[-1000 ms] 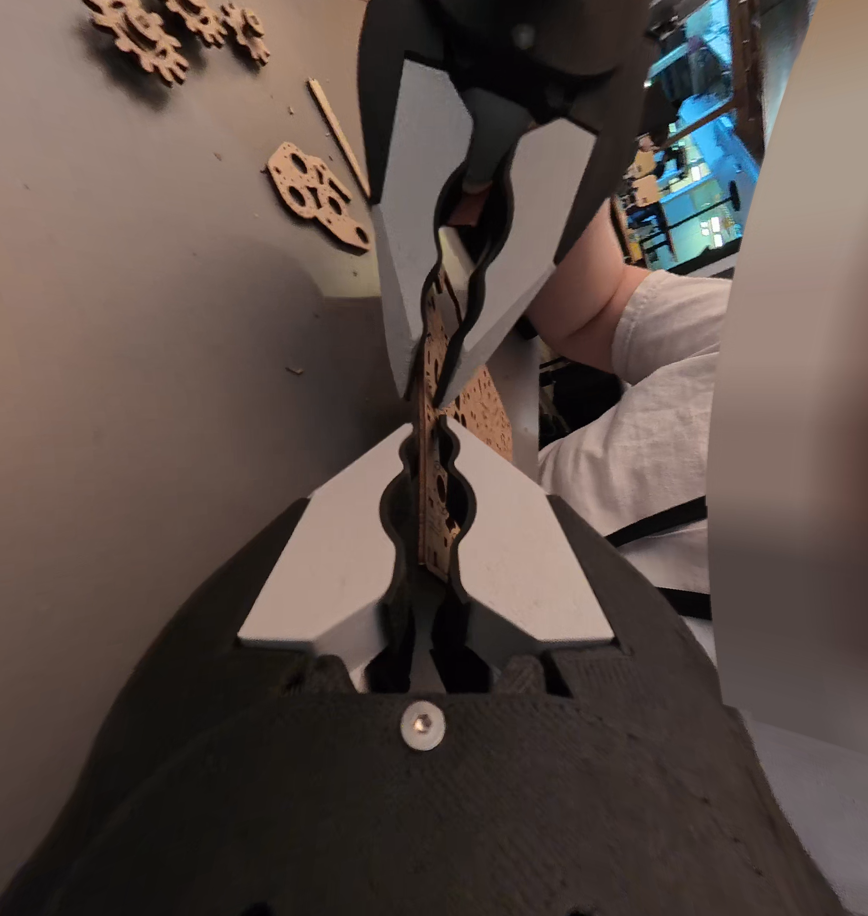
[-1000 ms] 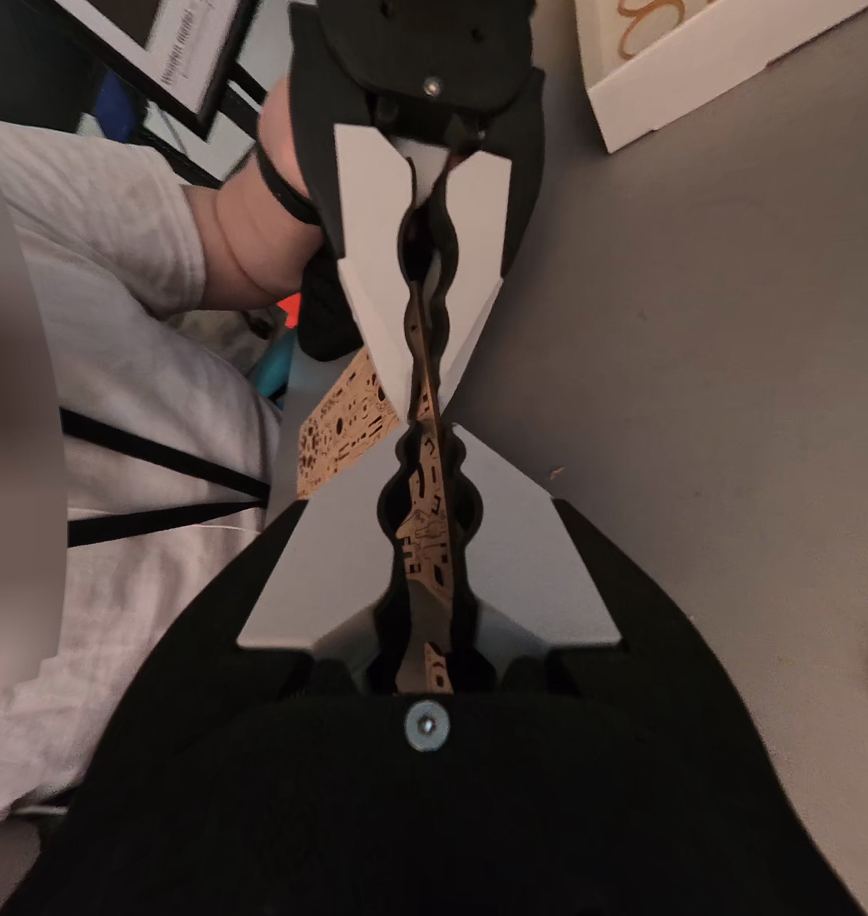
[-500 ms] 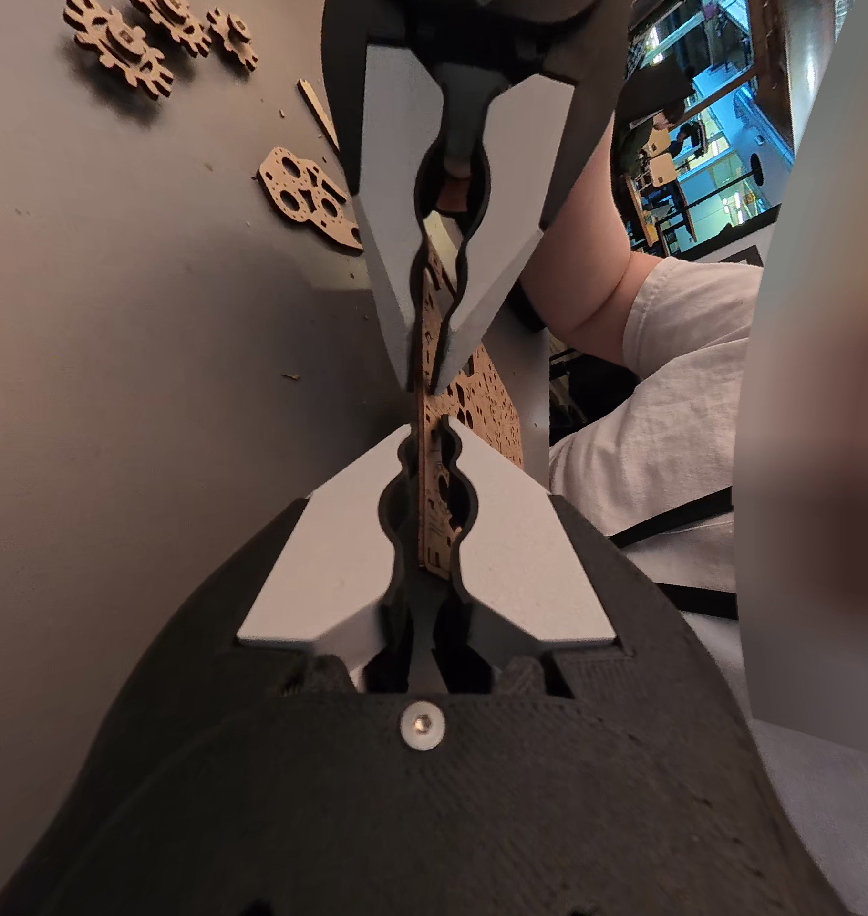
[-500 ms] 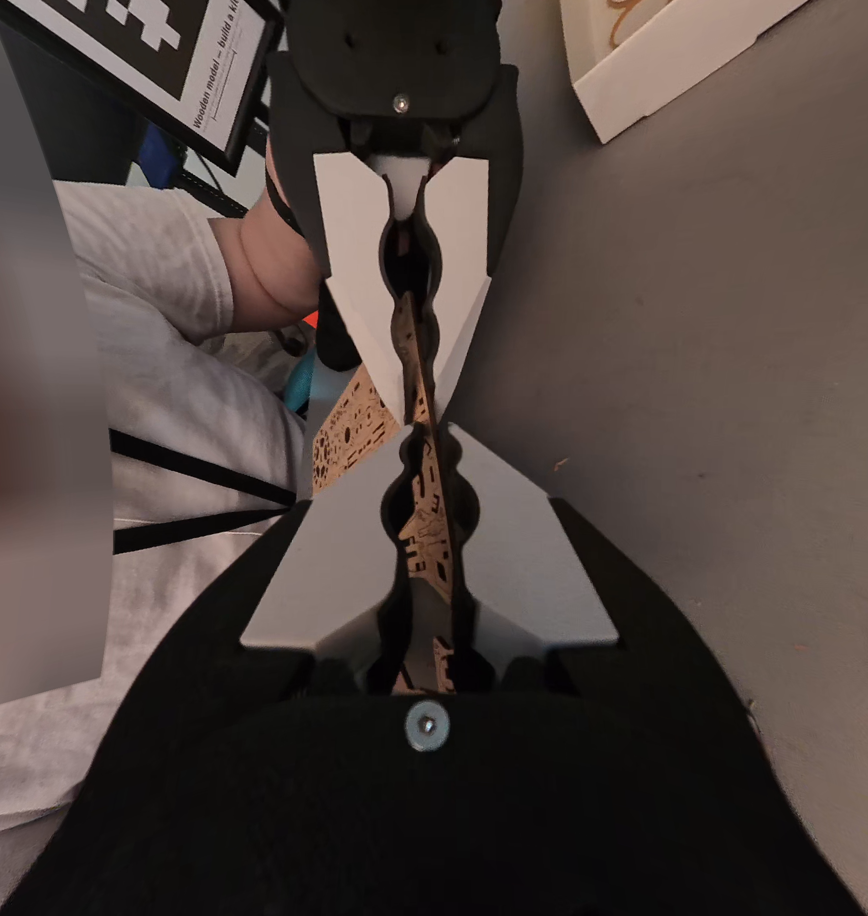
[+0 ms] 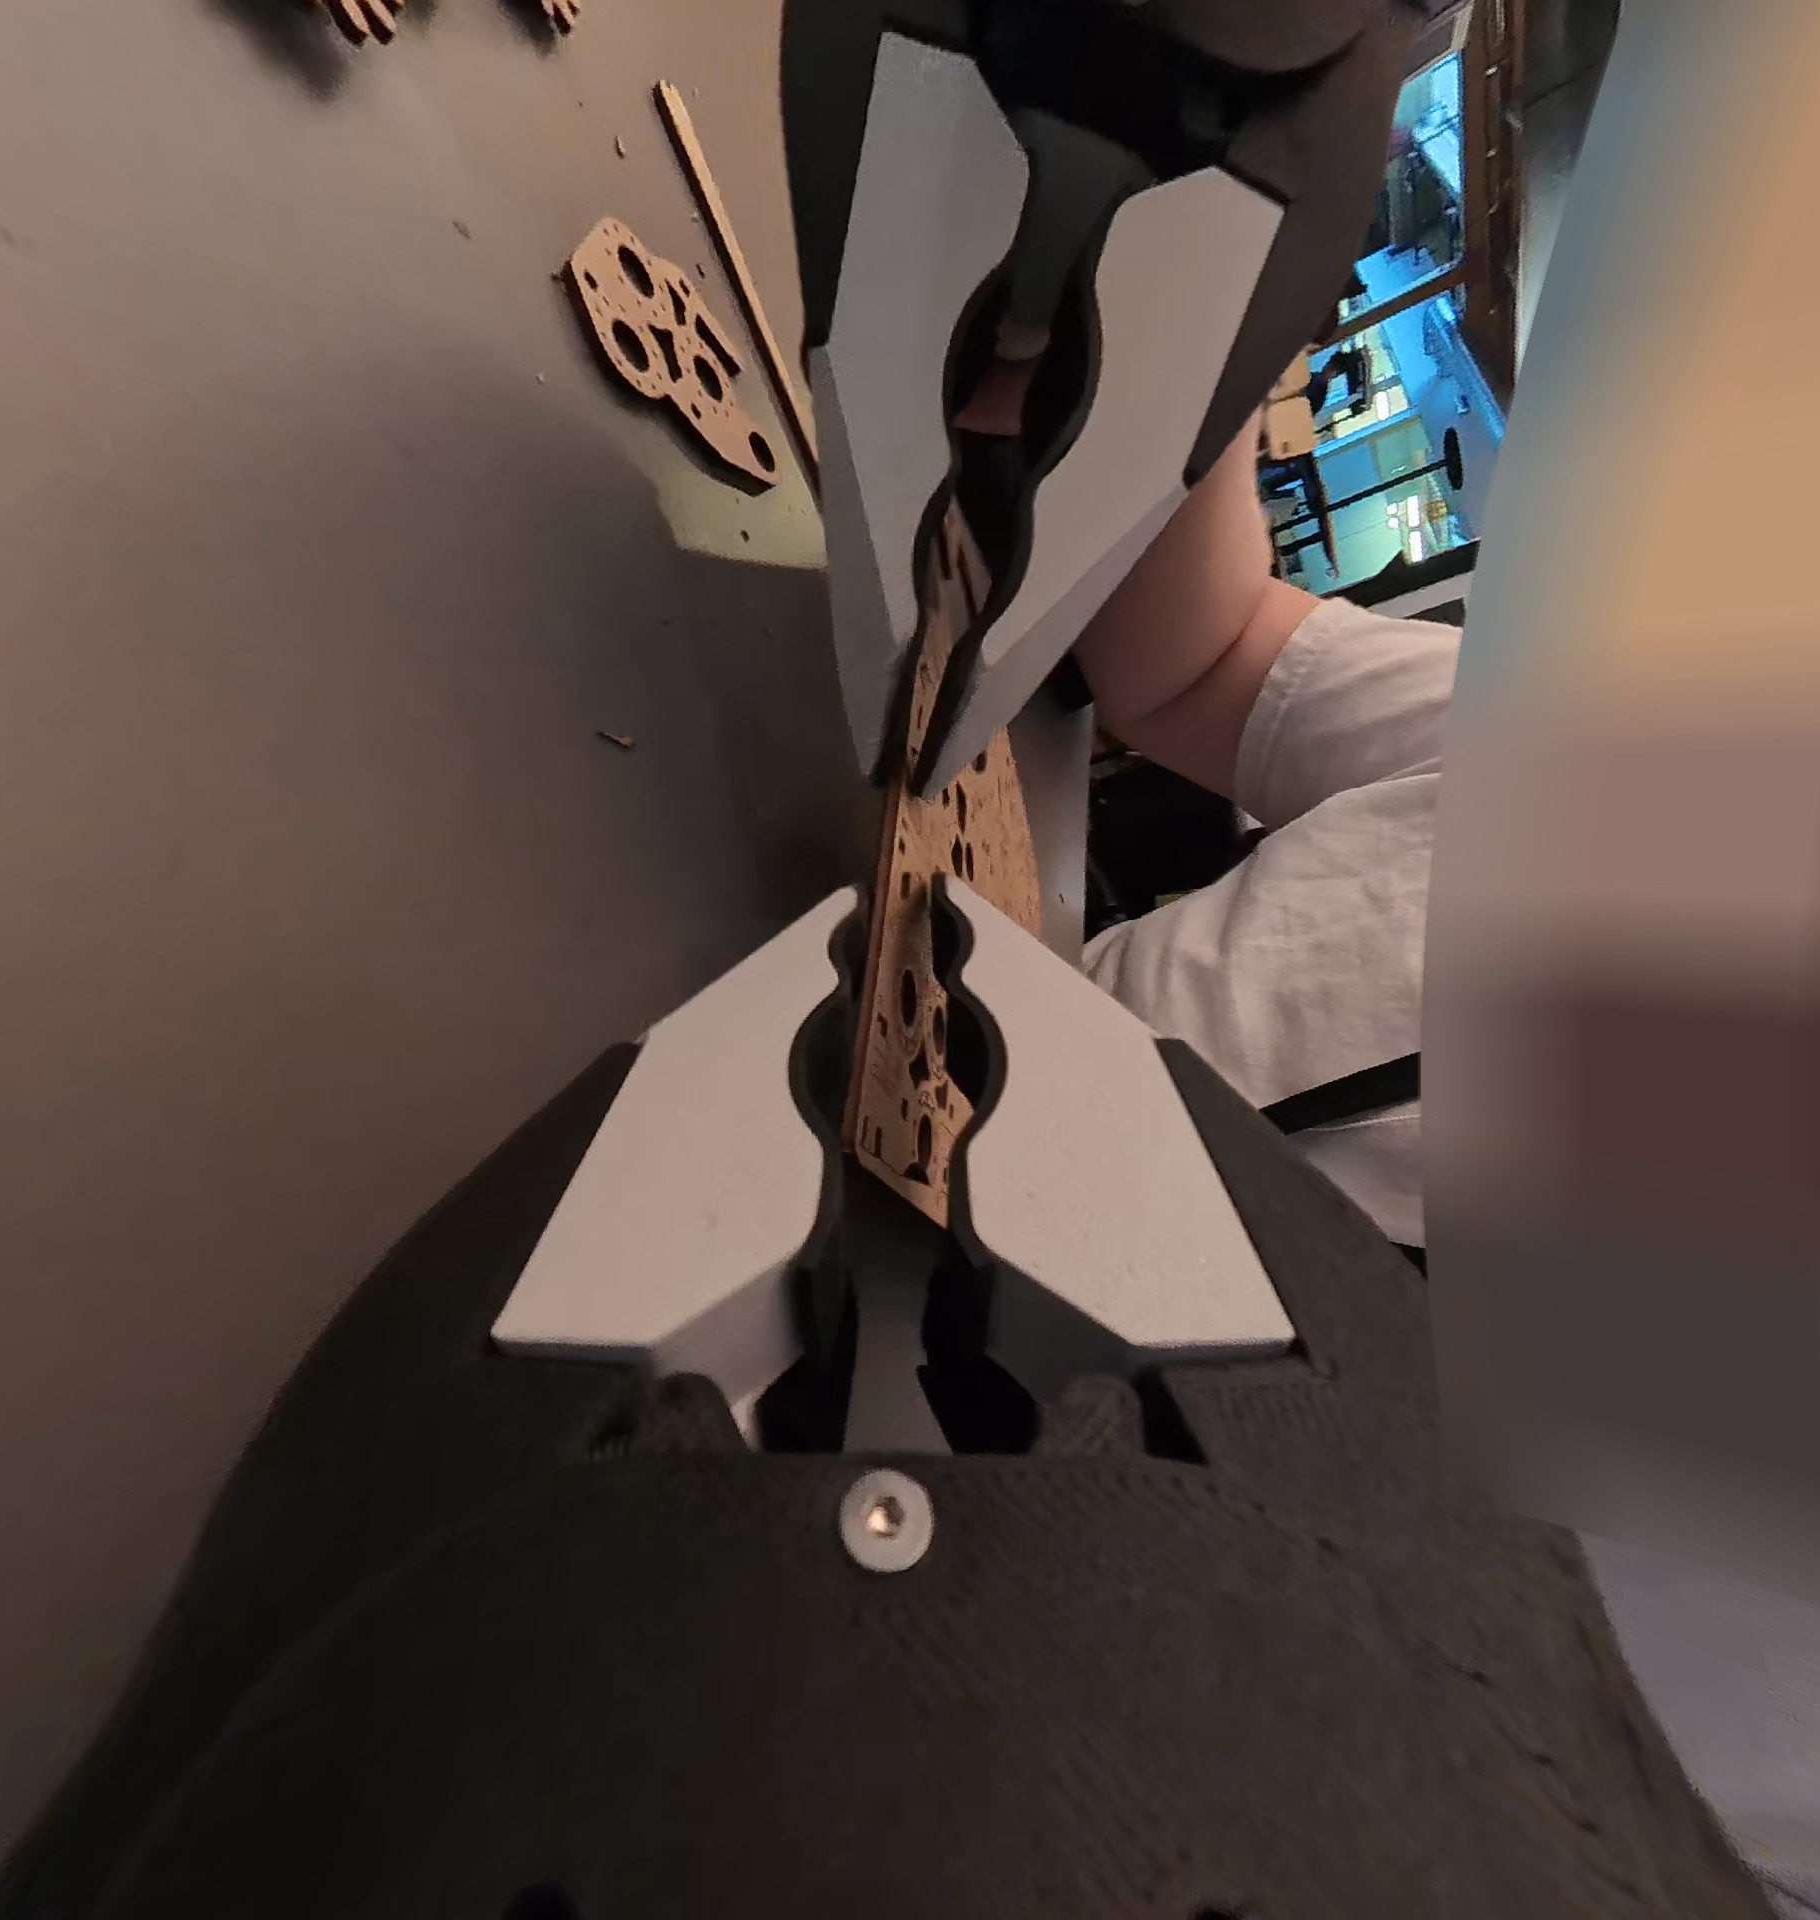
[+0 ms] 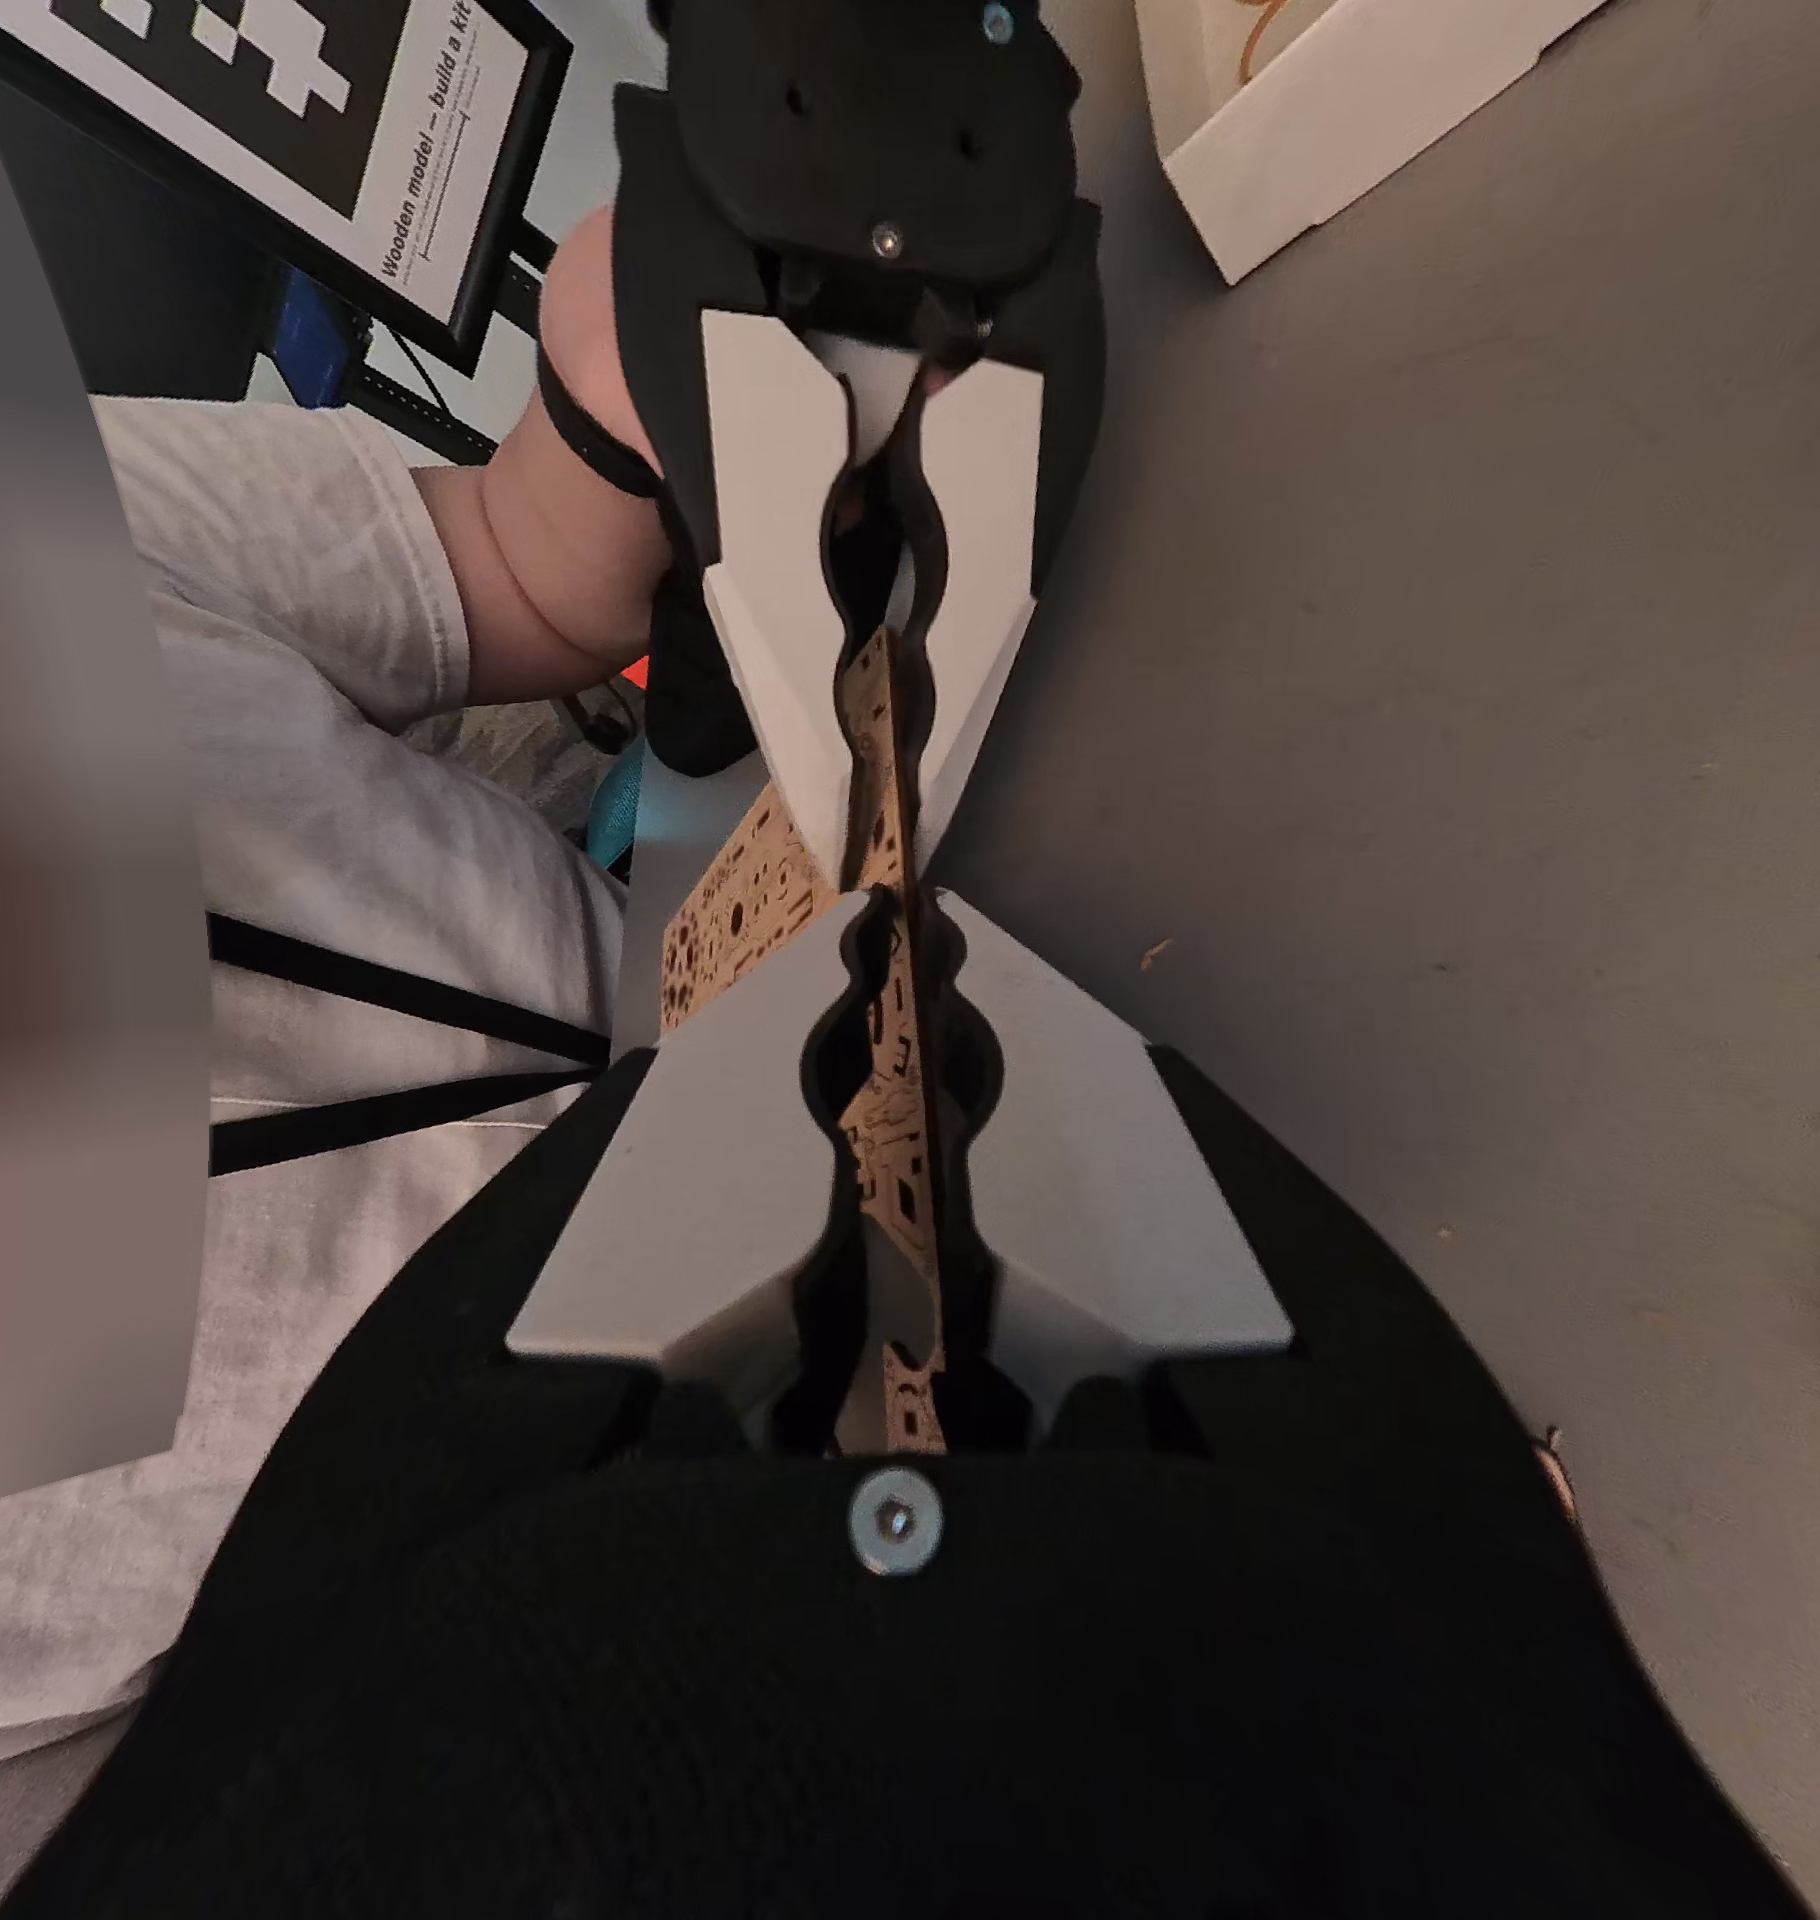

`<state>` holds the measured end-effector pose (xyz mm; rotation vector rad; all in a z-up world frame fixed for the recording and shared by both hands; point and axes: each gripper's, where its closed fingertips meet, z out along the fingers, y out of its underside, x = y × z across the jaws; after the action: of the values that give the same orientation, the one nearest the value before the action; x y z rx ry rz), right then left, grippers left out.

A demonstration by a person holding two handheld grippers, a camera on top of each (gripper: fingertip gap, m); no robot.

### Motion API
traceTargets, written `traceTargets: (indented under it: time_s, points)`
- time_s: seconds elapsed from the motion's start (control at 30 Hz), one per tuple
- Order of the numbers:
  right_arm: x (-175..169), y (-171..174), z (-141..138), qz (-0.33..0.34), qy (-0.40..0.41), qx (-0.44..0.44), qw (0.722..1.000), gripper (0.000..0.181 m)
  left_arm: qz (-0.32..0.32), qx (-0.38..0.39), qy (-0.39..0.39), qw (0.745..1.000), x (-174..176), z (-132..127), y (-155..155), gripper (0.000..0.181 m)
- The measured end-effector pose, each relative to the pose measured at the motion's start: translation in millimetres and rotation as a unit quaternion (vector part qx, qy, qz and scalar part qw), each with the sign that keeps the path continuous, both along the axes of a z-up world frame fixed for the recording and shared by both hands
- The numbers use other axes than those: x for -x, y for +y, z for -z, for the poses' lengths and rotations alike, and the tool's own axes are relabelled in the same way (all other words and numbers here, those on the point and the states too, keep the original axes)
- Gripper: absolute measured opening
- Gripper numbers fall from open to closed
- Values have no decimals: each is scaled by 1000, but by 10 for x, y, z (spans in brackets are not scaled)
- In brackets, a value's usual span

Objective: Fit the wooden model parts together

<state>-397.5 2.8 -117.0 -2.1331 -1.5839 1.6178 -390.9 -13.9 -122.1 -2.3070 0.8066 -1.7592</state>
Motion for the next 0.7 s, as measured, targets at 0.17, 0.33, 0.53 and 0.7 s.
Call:
traceTargets:
  time_s: [0.17, 0.33, 0.53, 0.7]
  points:
    - [11, 2, -21, 1, 7, 1, 1000, 3, 4, 15, -14, 1000, -12, -22, -17, 5]
    - [-1, -54, -46, -11, 14, 35, 999, 17, 6, 15, -15, 1000, -7, -23, -21, 4]
    - [7, -94, 24, -24, 2, 36, 999, 8, 10, 15, -15, 1000, -14, -22, -35, 4]
    - [-4, -85, 31, -23, -2, 46, 999, 9, 10, 18, -15, 1000, -12, -17, -31, 4]
